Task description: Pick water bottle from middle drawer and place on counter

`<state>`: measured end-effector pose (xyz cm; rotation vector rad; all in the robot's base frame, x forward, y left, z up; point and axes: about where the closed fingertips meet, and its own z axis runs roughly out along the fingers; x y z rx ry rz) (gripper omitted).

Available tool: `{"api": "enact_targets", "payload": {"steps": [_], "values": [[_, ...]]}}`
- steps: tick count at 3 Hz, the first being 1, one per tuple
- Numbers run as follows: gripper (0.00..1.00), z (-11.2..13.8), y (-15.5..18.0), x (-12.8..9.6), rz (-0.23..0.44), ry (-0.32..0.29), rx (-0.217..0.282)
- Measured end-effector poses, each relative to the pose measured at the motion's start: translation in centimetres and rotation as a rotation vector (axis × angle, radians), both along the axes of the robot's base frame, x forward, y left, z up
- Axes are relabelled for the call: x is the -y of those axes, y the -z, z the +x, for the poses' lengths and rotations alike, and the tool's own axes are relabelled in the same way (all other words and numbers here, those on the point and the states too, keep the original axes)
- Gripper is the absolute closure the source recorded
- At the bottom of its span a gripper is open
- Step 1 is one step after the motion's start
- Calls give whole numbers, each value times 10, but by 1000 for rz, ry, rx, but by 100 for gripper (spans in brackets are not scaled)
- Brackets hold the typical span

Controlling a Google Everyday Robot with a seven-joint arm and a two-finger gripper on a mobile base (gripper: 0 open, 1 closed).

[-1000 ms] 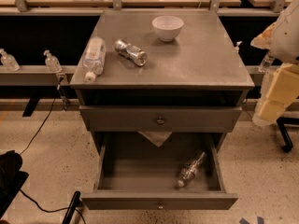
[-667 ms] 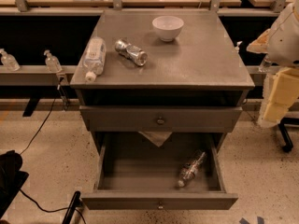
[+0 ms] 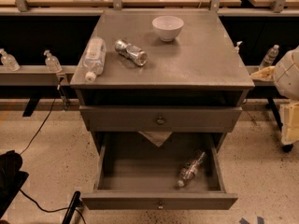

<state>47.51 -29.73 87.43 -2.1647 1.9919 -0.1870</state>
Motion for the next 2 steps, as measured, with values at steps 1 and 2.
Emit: {"api": "enact_targets", "payload": {"steps": [1, 2], "values": [[0, 2, 1, 2, -23, -95, 14], [0, 1, 2, 1, -23, -101, 14]]}}
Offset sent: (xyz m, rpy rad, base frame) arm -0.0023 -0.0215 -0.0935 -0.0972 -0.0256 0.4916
